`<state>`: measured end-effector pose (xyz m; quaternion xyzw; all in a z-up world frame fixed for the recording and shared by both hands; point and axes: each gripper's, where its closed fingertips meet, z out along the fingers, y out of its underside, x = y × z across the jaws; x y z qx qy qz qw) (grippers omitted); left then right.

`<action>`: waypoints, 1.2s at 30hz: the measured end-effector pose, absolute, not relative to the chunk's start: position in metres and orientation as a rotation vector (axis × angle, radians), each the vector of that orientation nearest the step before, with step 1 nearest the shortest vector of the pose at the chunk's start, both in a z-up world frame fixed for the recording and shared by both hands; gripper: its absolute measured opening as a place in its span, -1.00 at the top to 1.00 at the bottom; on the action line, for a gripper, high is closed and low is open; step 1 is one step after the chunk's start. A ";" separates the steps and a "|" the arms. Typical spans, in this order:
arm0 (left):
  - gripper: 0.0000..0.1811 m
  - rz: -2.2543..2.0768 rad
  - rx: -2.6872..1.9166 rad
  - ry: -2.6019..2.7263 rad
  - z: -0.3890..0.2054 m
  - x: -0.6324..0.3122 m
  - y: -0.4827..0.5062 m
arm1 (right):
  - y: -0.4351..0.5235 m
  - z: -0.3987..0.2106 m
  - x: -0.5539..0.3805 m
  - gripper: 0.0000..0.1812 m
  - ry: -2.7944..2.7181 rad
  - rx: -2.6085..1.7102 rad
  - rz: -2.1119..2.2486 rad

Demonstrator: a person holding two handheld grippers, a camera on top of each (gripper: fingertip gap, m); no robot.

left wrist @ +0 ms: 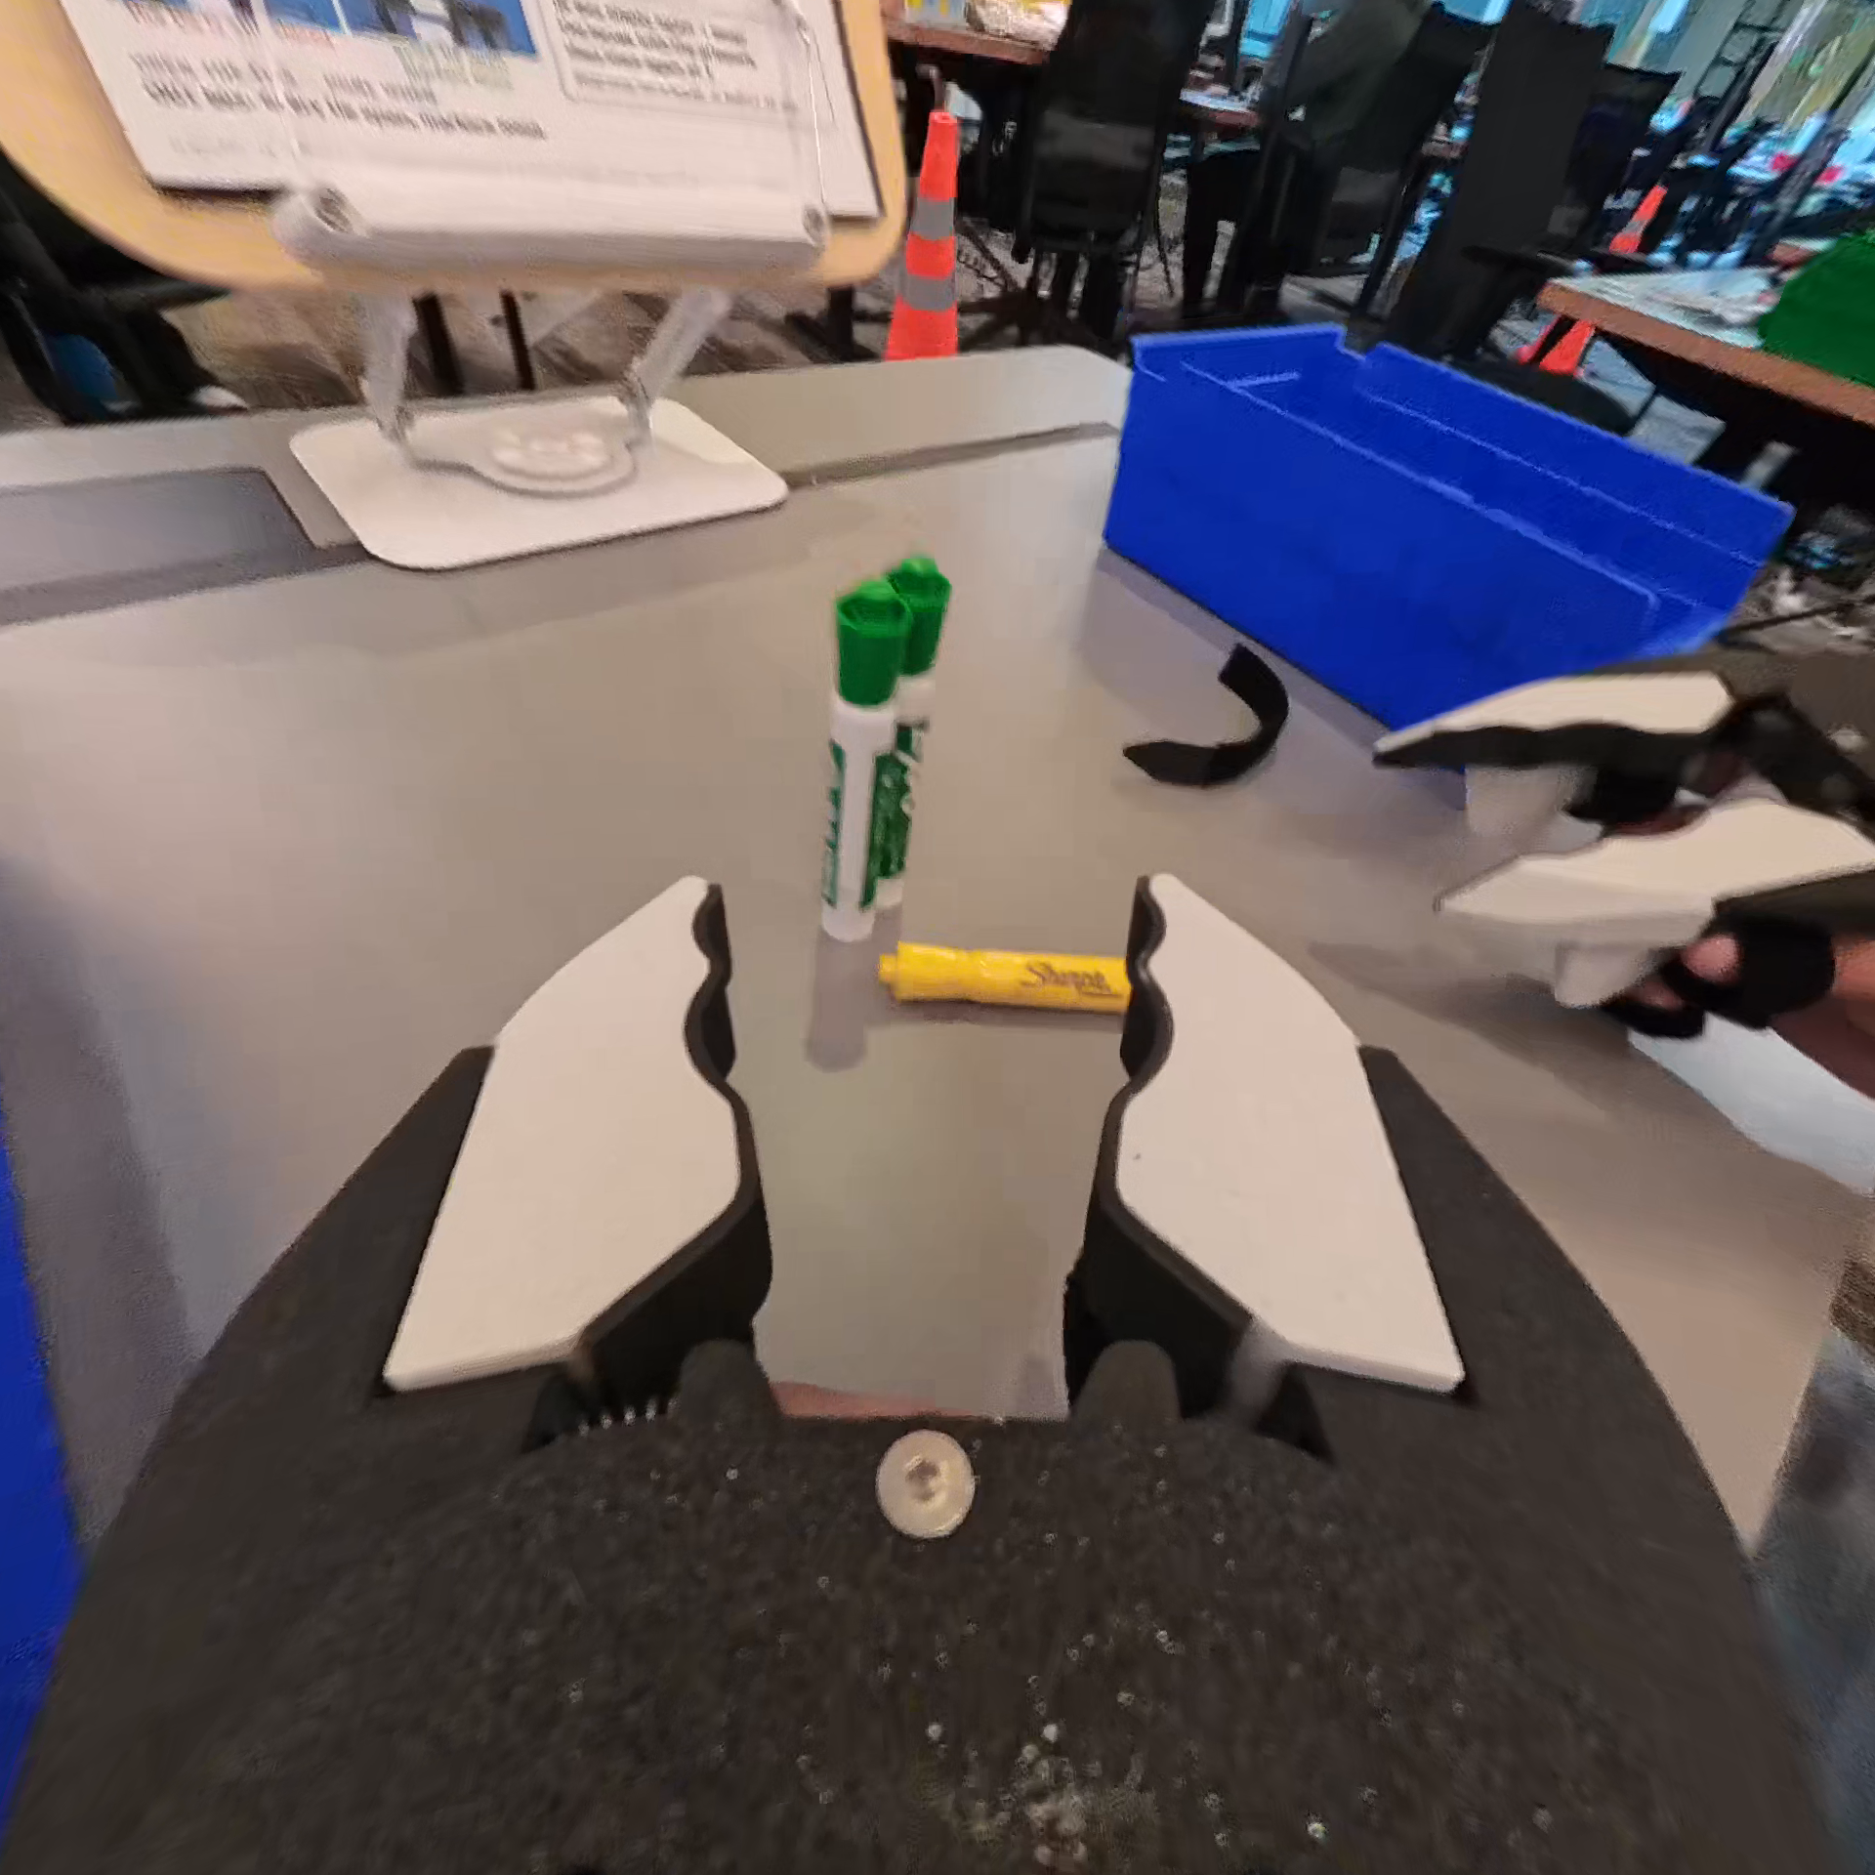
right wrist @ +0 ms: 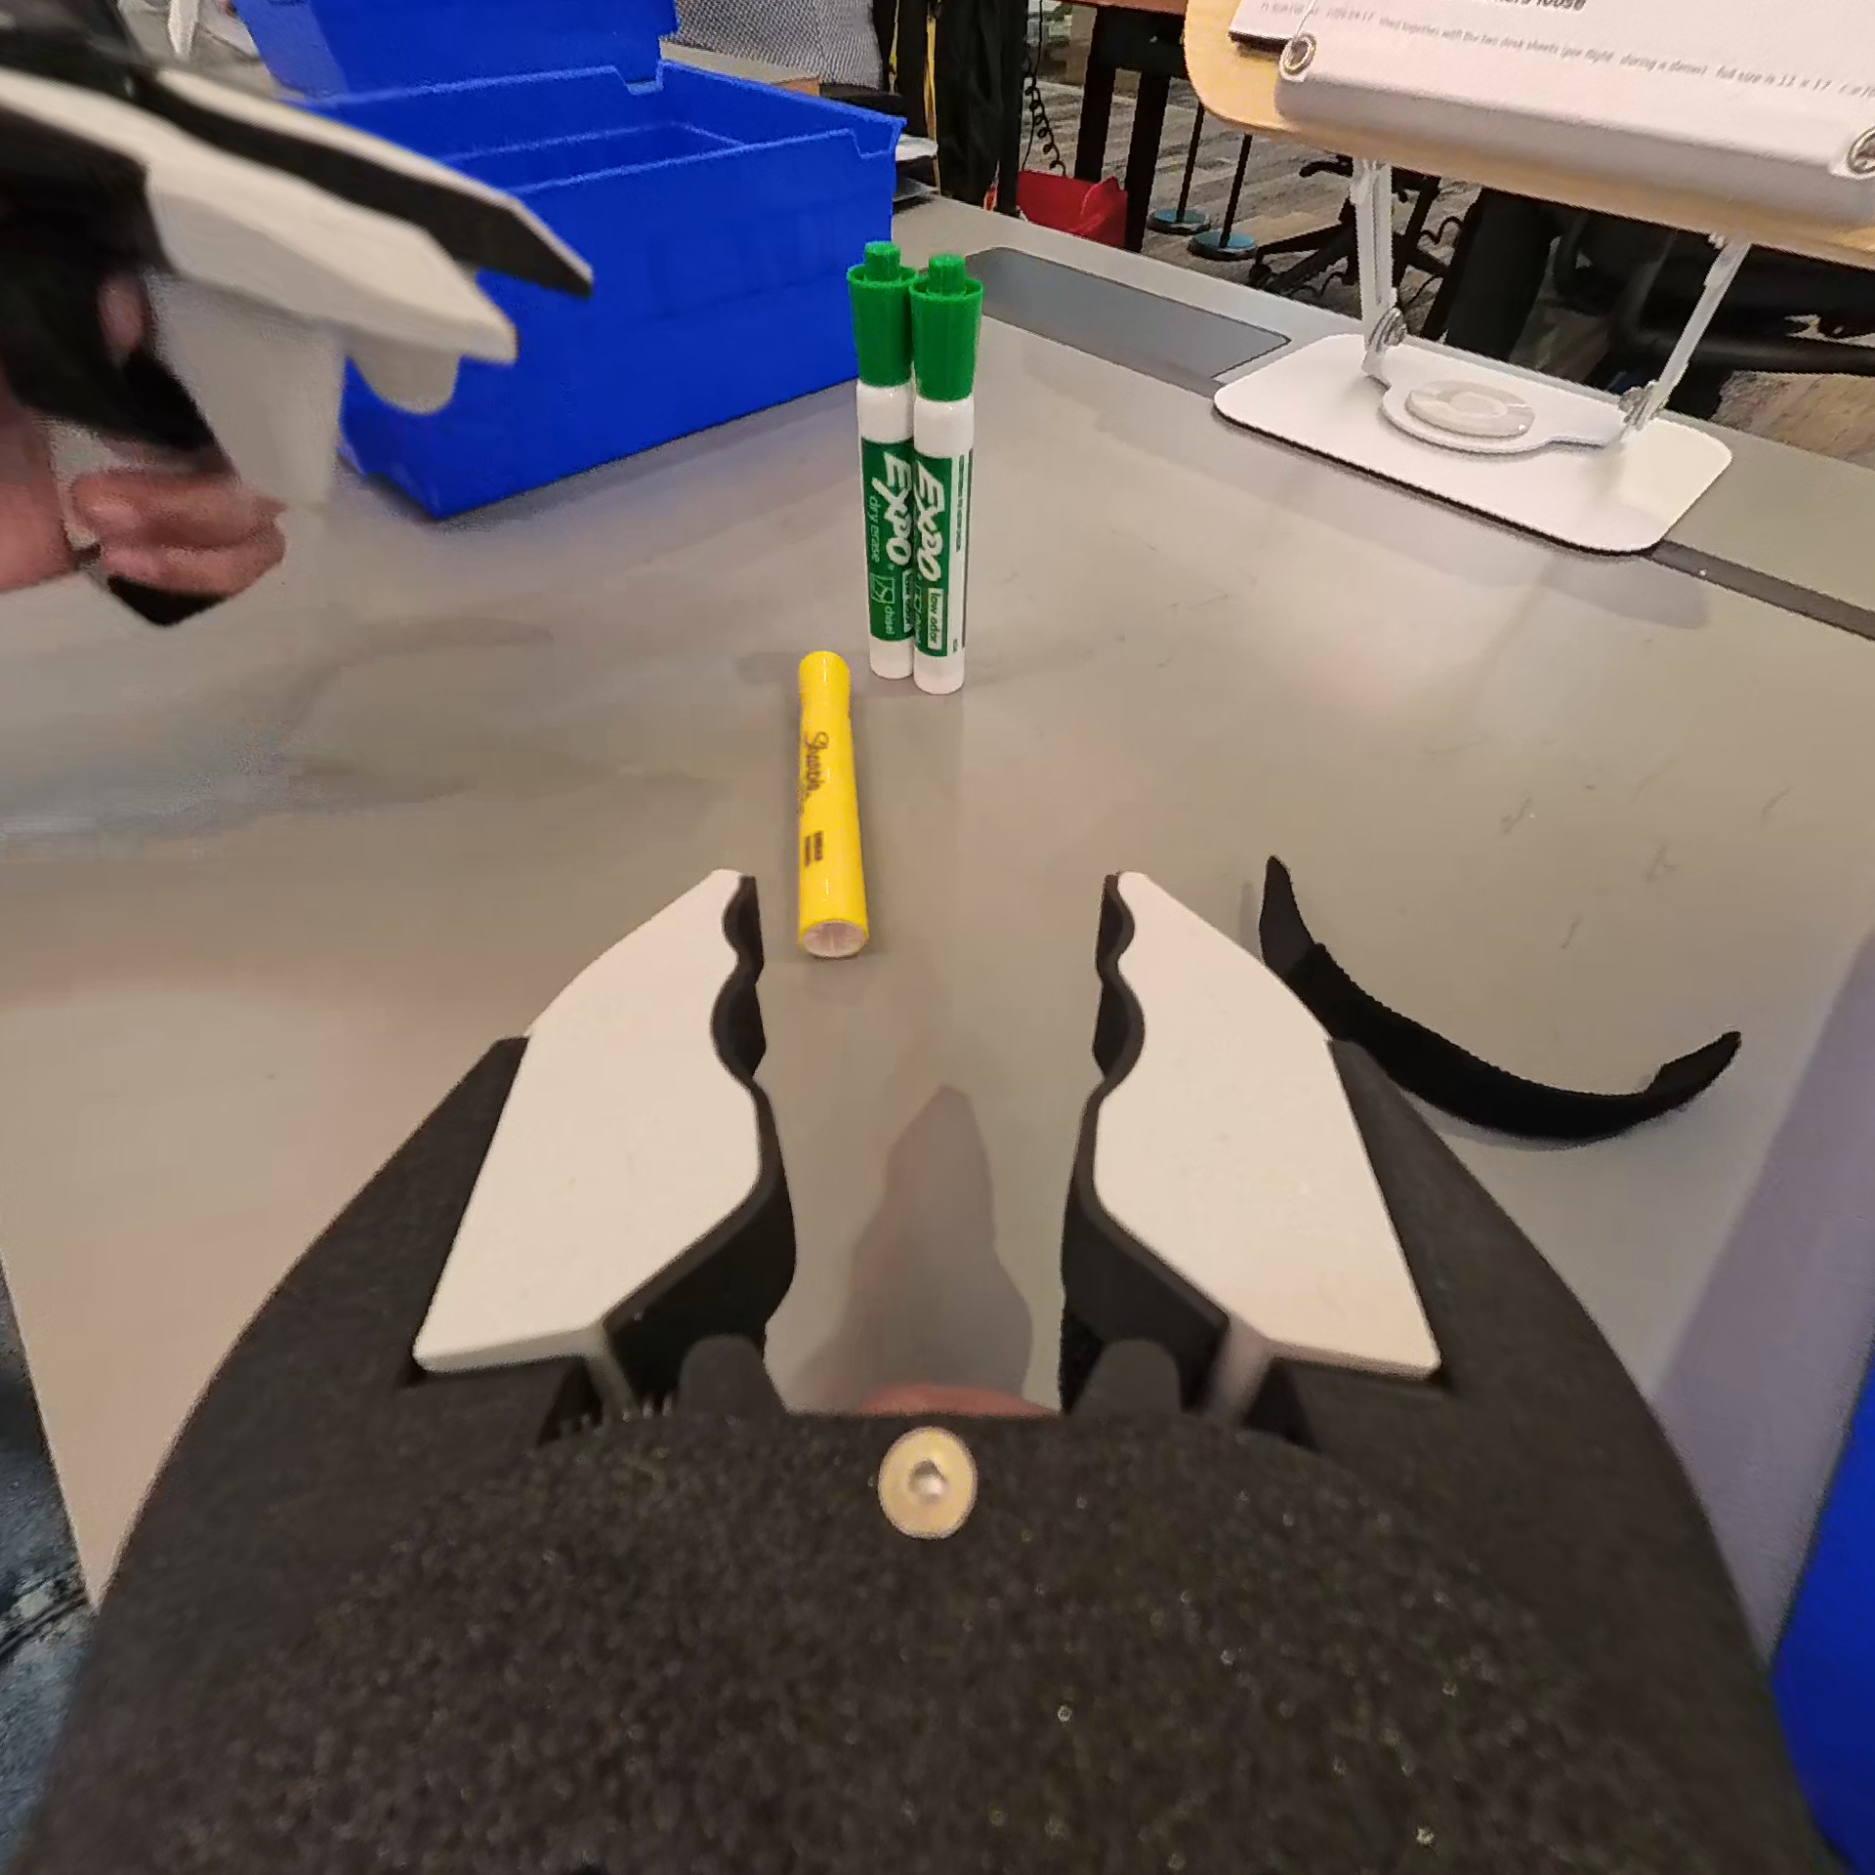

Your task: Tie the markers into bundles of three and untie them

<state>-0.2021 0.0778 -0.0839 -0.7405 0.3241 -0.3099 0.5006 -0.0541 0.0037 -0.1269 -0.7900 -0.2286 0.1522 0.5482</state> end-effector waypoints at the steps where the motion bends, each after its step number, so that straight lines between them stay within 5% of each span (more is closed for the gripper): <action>1: 0.14 -0.706 -1.797 0.768 -0.079 -0.203 0.087 | 0.004 -0.127 -0.054 0.30 -0.543 -1.870 0.360; 10: -0.03 -0.367 -1.764 0.354 -0.072 -0.174 0.127 | 0.006 -0.126 -0.052 0.30 -0.548 -1.867 0.349; 36: 0.24 -0.045 -1.806 0.038 -0.107 -0.146 0.161 | 0.010 -0.118 -0.022 0.32 -0.417 -1.850 0.444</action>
